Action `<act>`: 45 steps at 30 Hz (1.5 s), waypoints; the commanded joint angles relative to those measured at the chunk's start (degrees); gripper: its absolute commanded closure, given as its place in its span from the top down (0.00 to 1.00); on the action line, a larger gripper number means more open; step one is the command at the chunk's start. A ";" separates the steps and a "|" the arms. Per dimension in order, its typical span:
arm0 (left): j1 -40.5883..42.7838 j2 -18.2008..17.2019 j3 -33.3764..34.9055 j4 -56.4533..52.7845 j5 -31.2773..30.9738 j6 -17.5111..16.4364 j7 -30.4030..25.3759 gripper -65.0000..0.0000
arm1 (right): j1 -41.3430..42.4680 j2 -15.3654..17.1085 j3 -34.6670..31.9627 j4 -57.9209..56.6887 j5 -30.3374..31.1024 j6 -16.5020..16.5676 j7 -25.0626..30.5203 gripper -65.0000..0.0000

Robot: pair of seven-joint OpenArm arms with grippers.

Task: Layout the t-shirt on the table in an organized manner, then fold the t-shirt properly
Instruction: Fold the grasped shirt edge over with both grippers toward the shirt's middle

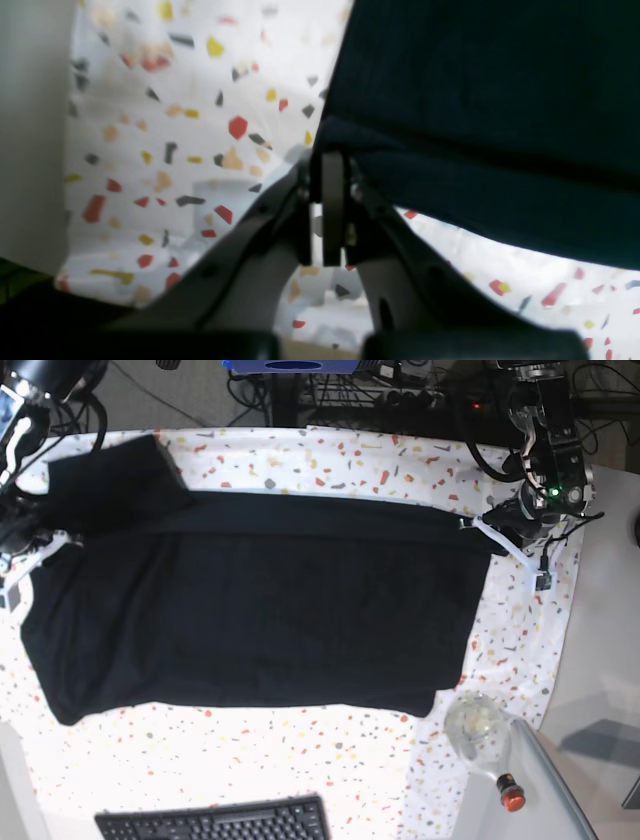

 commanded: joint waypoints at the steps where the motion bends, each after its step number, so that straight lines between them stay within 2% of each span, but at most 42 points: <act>1: -0.88 -0.51 -0.15 -0.18 -0.24 0.21 -0.81 0.00 | 1.65 1.39 -0.29 -0.73 0.32 -0.10 0.93 0.00; 8: -3.96 -0.51 -0.50 -3.79 -0.24 0.21 -0.98 0.00 | 7.01 4.03 -0.37 -8.03 0.32 -0.19 1.01 0.00; 13: -6.33 -0.42 -0.77 -6.86 -0.24 0.21 -2.39 0.00 | 10.00 4.12 -0.37 -11.90 0.32 -0.19 1.10 0.00; 18: -6.86 -0.16 -0.24 -11.52 -0.24 0.30 -6.87 0.00 | 11.23 4.47 -0.46 -15.68 0.32 -0.19 5.32 0.00; 24: -6.86 -0.16 -0.85 -12.40 -0.33 0.30 -10.12 0.00 | 13.34 5.26 -0.55 -18.41 0.32 -0.19 6.29 0.00; 30: -8.97 0.02 -0.41 -13.37 -0.33 0.30 -10.21 0.00 | 16.07 5.26 -0.90 -21.22 -0.04 -0.19 9.19 0.00; 33: -10.64 0.02 -0.24 -16.09 -0.33 0.30 -10.30 0.00 | 17.56 6.31 -3.36 -24.30 -3.90 -1.33 10.16 0.00; 39: -13.54 0.02 -0.33 -19.61 -0.33 0.30 -10.83 0.00 | 18.00 6.31 -4.42 -27.72 -5.57 -1.68 16.13 0.00; 45: -15.92 0.11 -0.15 -21.54 -0.68 0.30 -12.76 0.00 | 17.92 6.31 -4.42 -27.37 -5.57 -1.68 15.87 0.00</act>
